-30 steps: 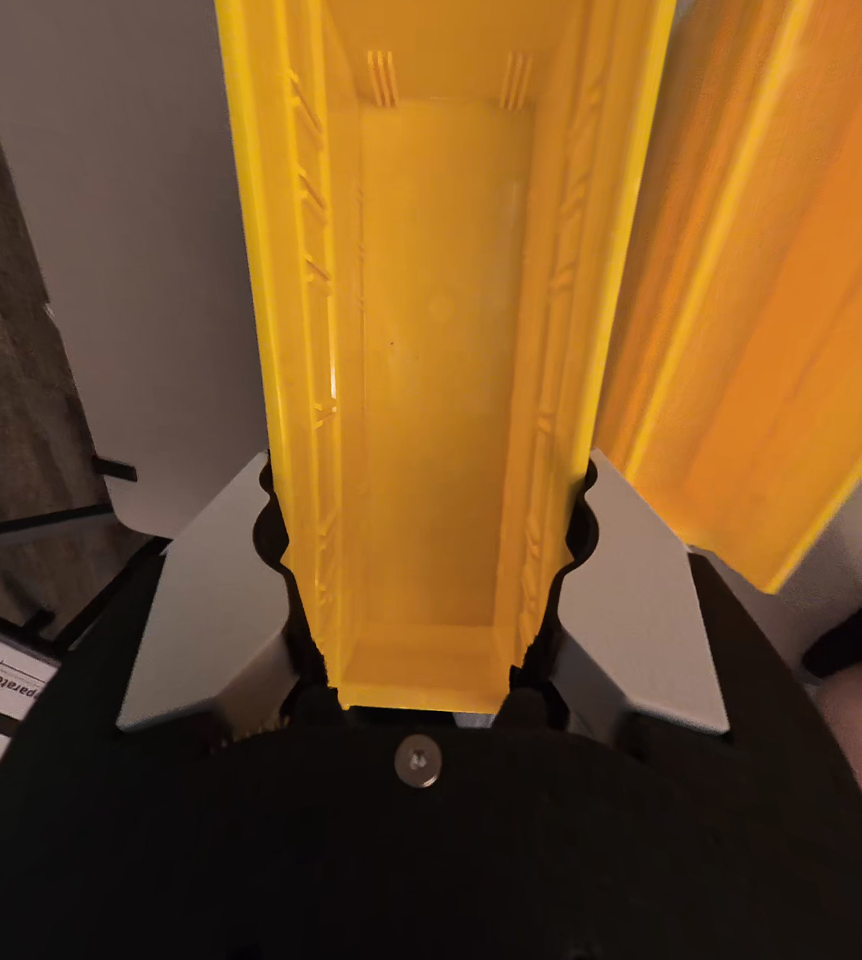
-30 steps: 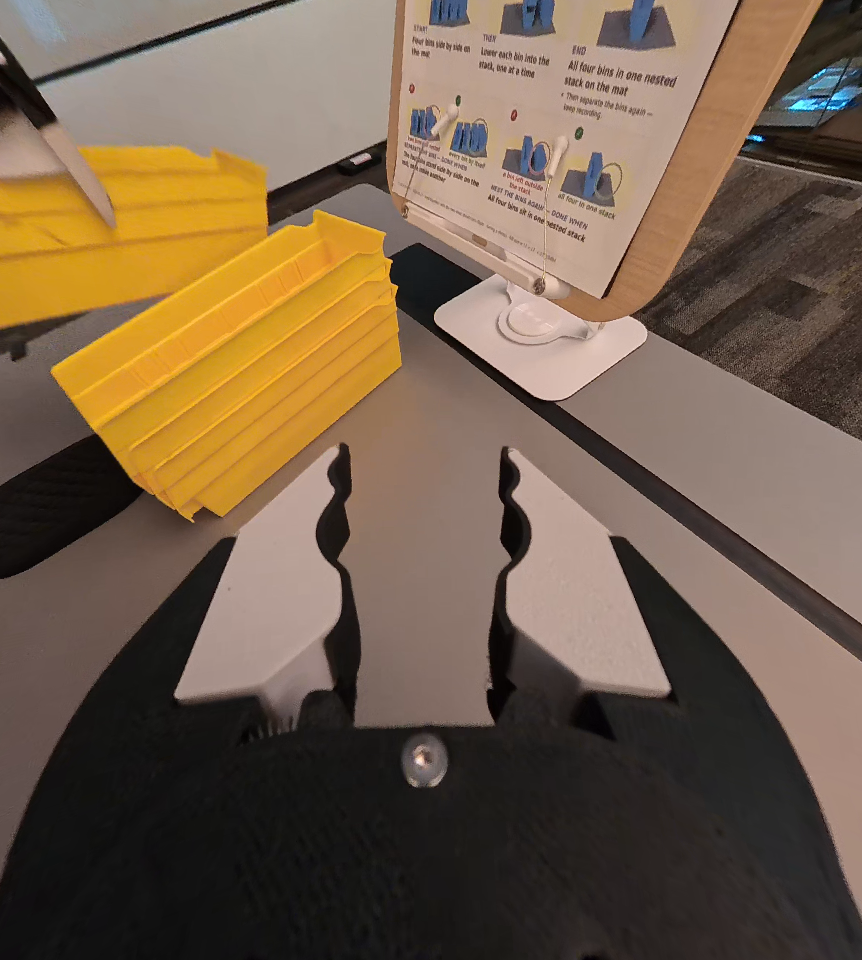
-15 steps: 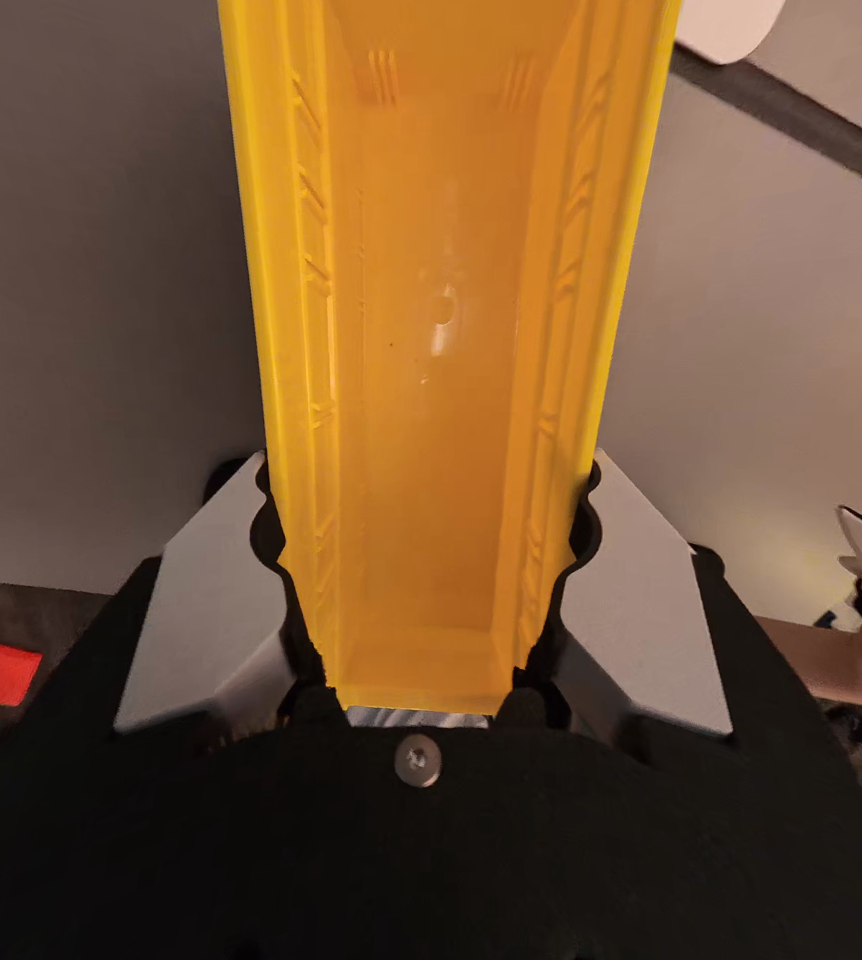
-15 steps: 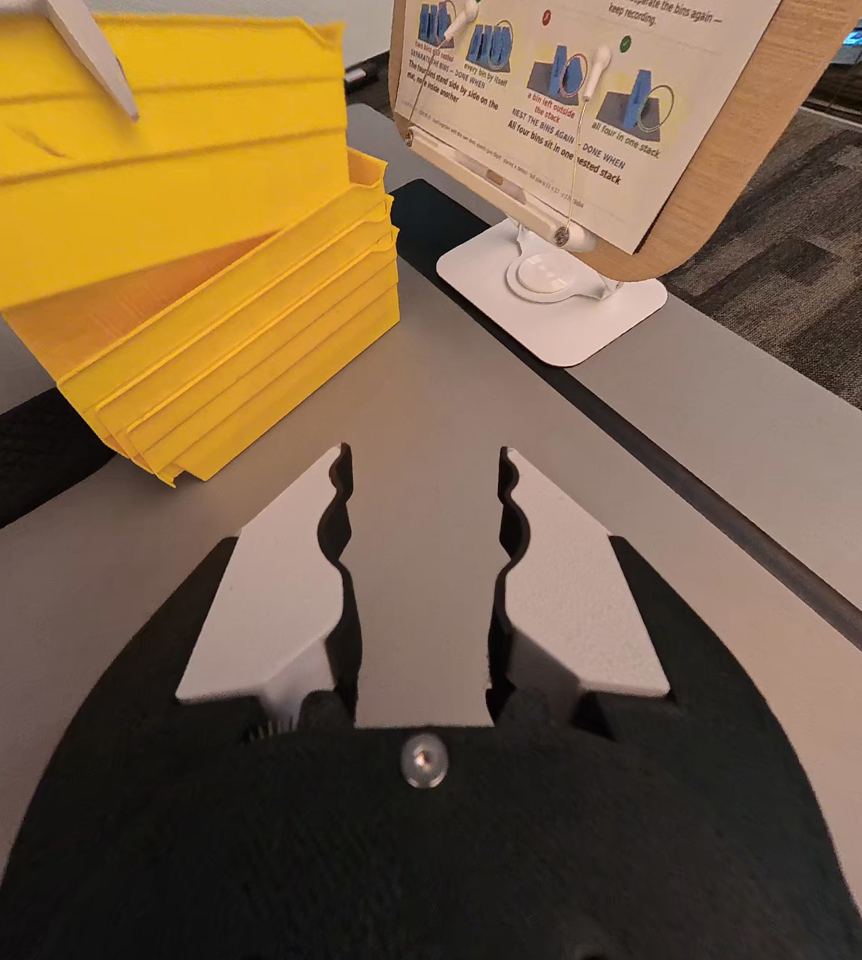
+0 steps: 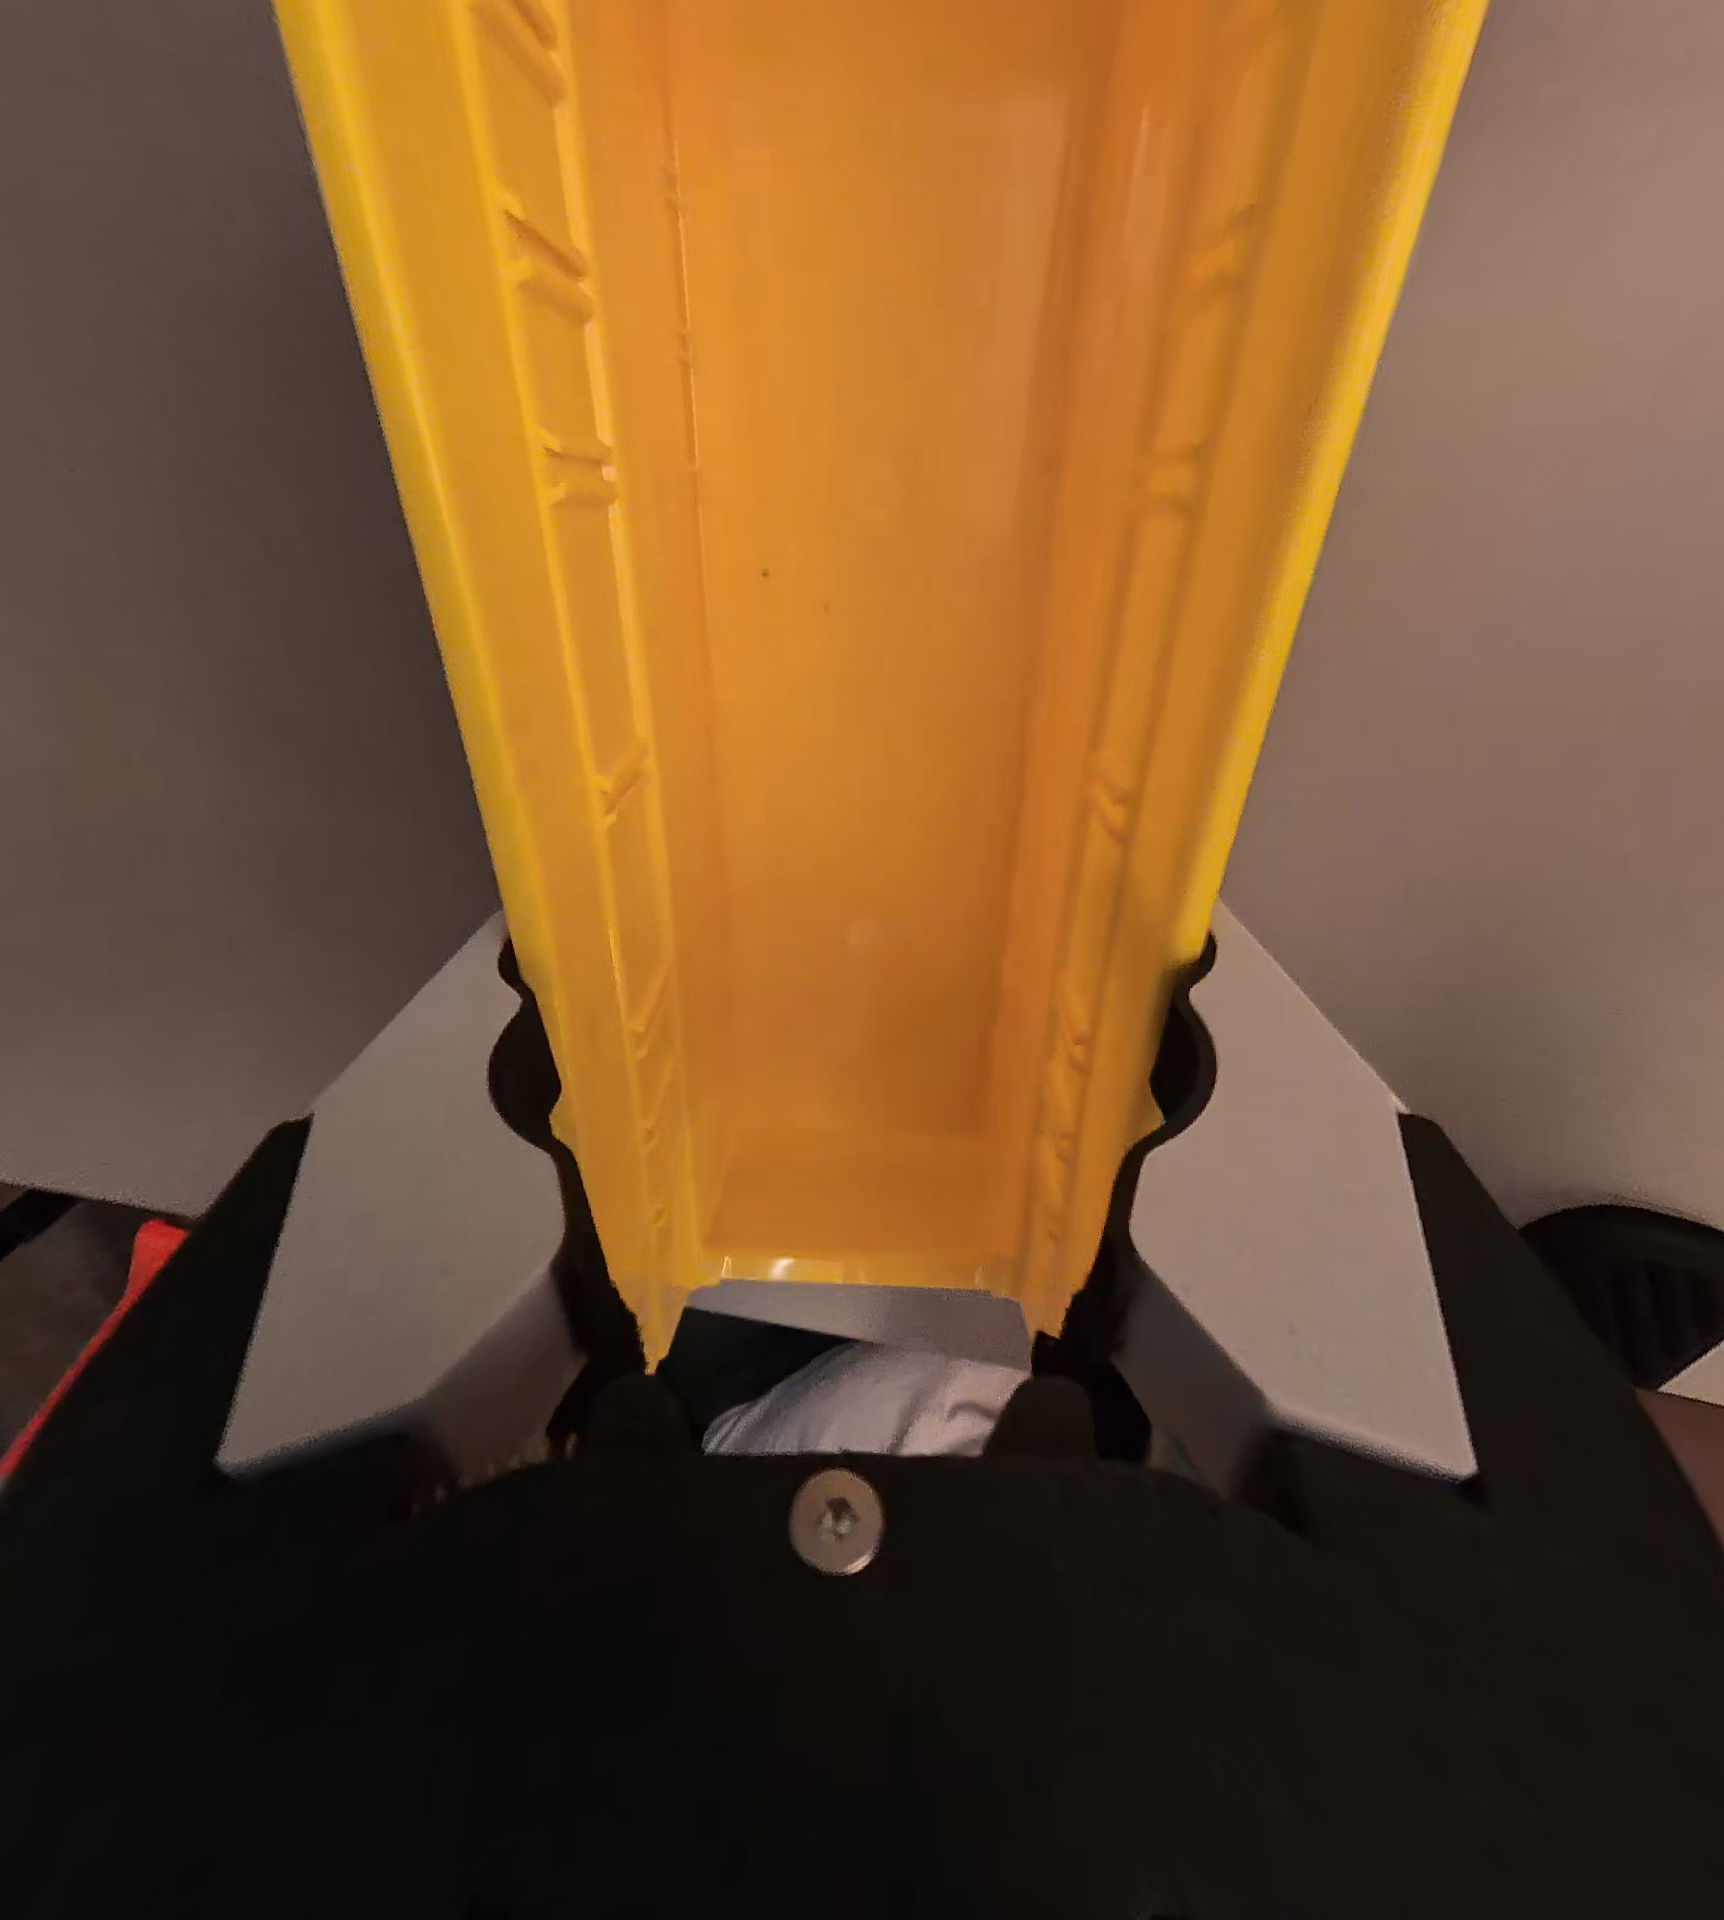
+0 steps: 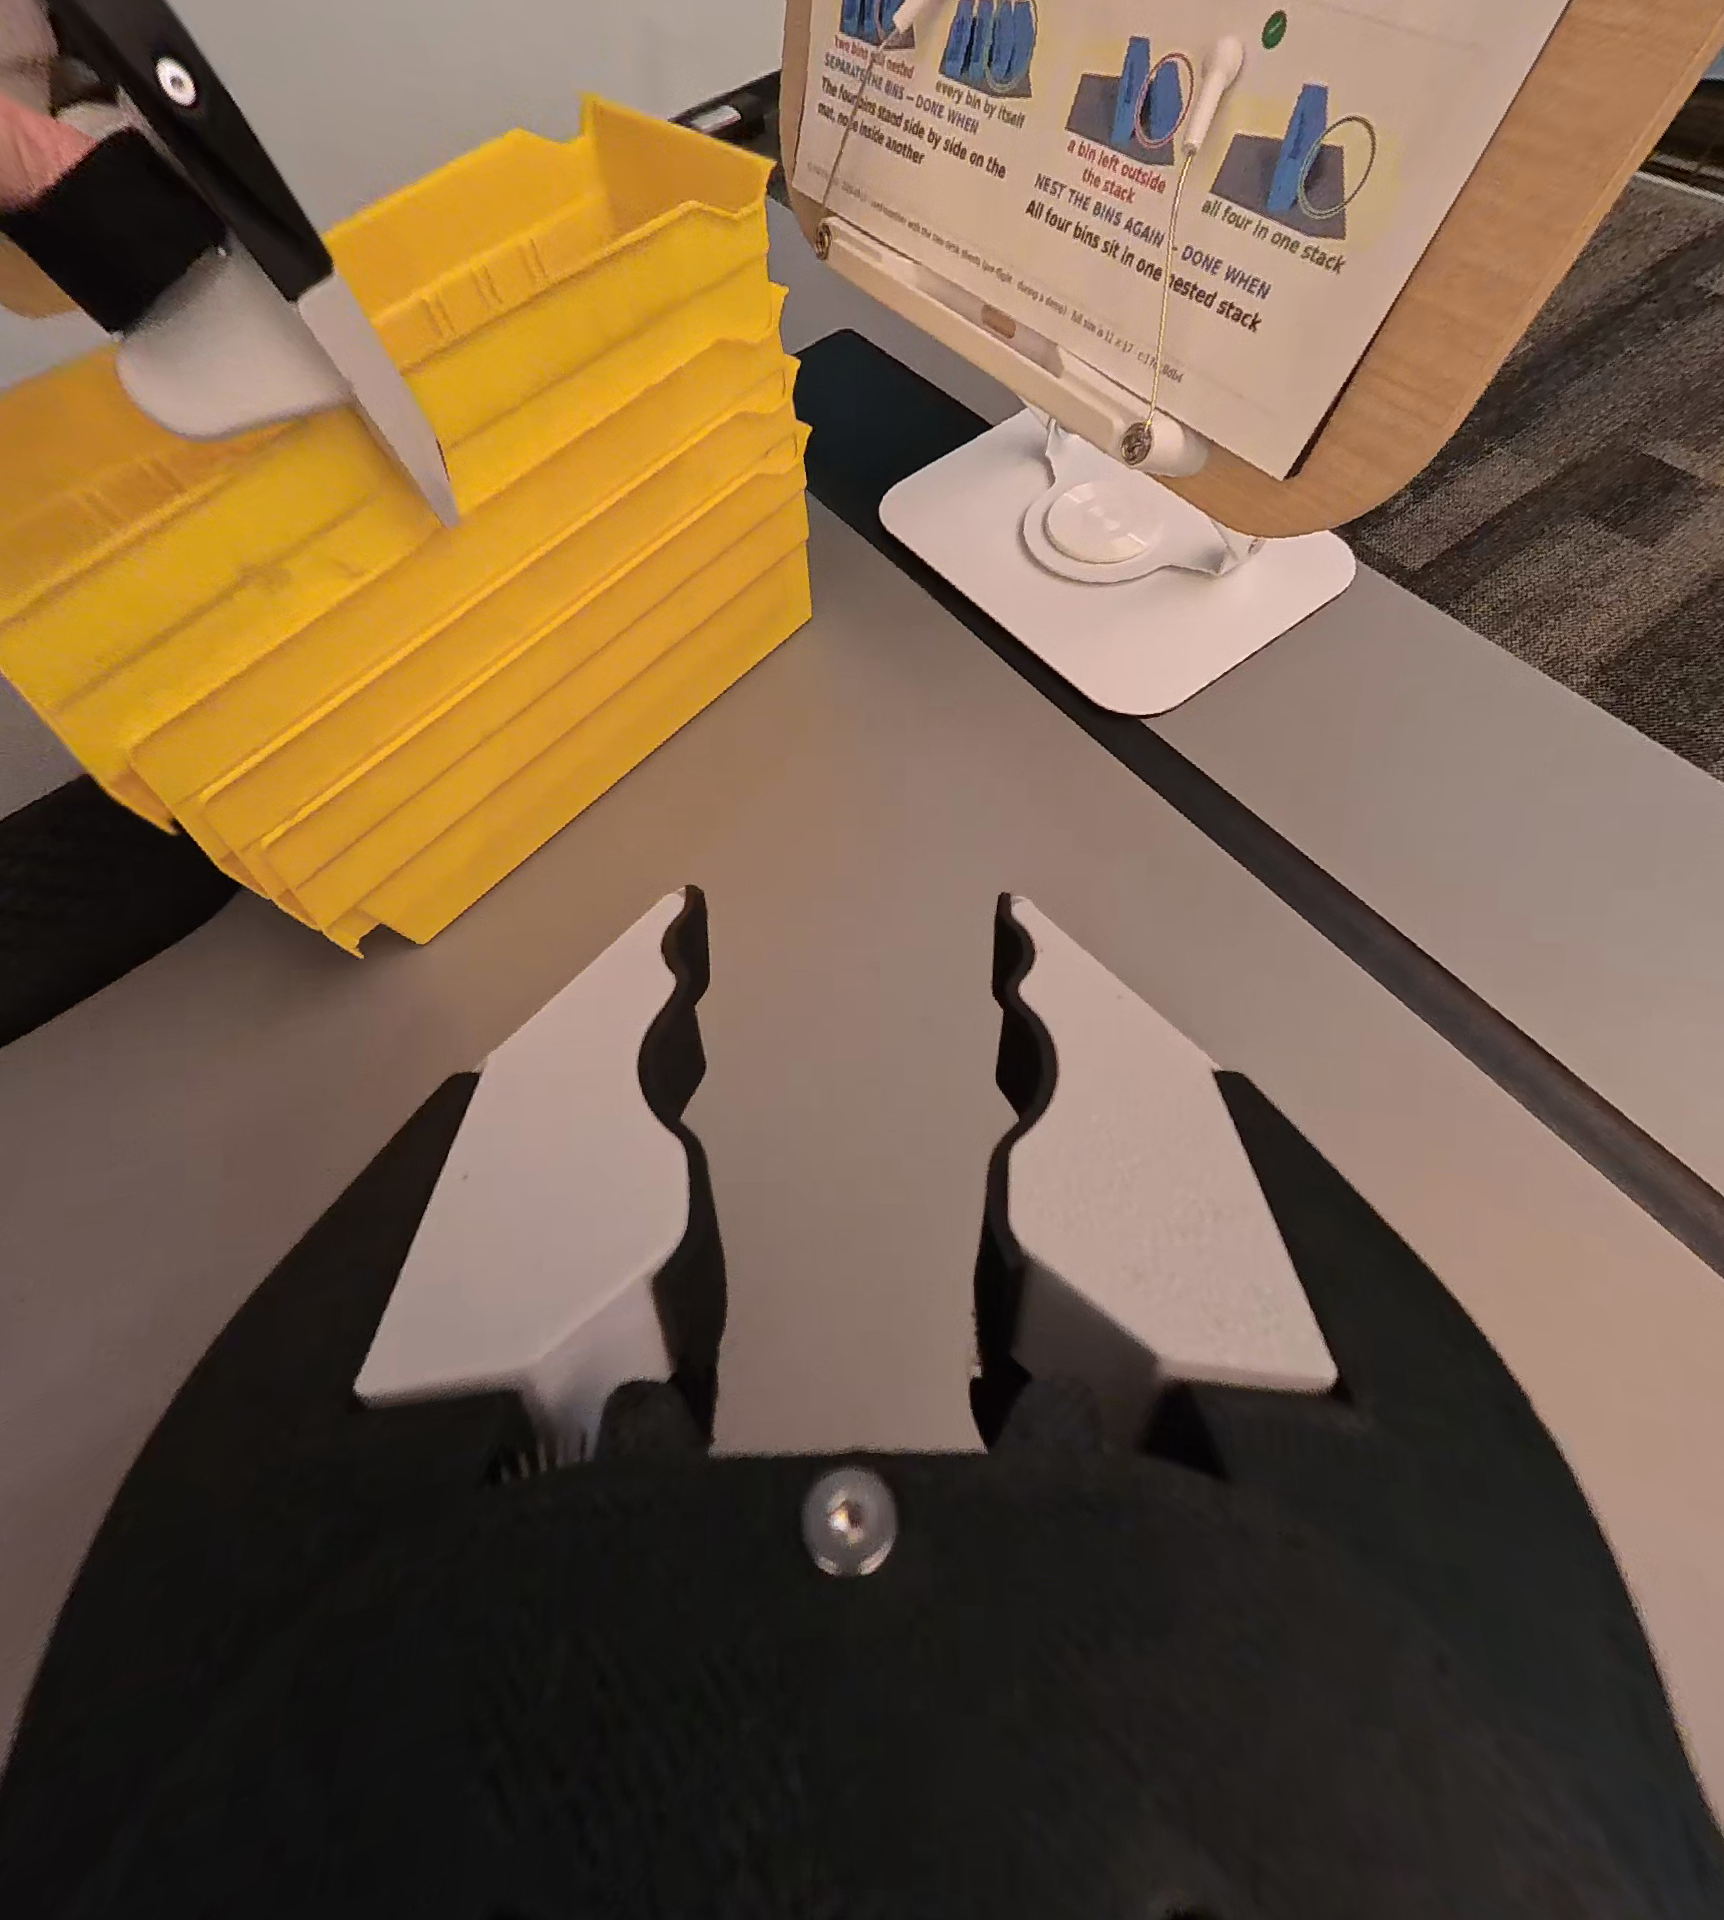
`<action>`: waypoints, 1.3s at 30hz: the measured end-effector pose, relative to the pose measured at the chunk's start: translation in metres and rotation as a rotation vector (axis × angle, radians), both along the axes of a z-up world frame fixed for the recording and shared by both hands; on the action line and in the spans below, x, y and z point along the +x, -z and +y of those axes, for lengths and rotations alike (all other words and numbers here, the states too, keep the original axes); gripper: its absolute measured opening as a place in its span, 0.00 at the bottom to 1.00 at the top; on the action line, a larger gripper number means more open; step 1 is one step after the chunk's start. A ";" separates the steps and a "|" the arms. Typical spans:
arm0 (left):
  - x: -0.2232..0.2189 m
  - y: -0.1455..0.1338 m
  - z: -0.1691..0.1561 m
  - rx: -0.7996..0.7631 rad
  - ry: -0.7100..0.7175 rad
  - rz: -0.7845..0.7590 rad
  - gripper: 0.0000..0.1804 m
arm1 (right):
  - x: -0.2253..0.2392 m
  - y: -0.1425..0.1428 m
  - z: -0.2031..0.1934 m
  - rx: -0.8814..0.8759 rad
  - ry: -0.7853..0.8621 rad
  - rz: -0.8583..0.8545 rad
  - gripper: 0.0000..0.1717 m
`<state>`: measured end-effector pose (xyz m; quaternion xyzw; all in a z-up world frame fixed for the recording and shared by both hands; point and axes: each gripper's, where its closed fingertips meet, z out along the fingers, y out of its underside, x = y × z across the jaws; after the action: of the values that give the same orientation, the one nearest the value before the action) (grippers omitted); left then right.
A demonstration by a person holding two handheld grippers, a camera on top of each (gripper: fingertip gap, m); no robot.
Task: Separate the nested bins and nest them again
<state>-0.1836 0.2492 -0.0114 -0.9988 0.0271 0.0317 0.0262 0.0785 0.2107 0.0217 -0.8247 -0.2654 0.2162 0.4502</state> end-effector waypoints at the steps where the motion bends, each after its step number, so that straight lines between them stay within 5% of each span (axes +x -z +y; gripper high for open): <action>1: 0.000 0.006 -0.001 -0.001 0.000 -0.015 0.67 | -0.001 0.001 0.000 -0.003 -0.002 -0.003 0.32; 11: 0.001 0.018 0.003 0.040 0.045 -0.038 0.74 | -0.007 0.017 0.000 -0.041 -0.016 -0.070 0.32; 17: 0.008 0.017 0.002 0.051 0.209 -0.092 0.83 | -0.002 0.025 0.006 -0.059 0.011 -0.087 0.32; 23: 0.020 -0.050 0.028 0.457 0.340 -0.323 0.80 | 0.001 0.032 0.012 -0.072 0.046 -0.130 0.32; 26: 0.025 -0.103 0.034 0.794 0.385 -0.477 0.67 | -0.004 0.033 0.014 -0.065 0.046 -0.158 0.32; 28: 0.009 -0.113 0.033 0.937 0.379 -0.469 0.60 | -0.011 0.031 0.015 -0.048 0.035 -0.171 0.32; 31: -0.018 -0.085 0.040 0.923 0.353 -0.411 0.61 | -0.023 0.029 0.015 -0.027 0.018 -0.180 0.32; 37: -0.039 0.005 0.025 0.474 0.404 -0.320 0.64 | -0.040 0.034 0.011 -0.028 -0.025 -0.250 0.32; 39: -0.041 0.025 0.018 0.375 0.461 -0.268 0.49 | -0.048 0.034 0.007 -0.034 -0.052 -0.250 0.32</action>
<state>-0.2241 0.2669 -0.0363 -0.9394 0.2427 -0.1026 0.2194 0.0310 0.2180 -0.0126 -0.8456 -0.3374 0.1277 0.3936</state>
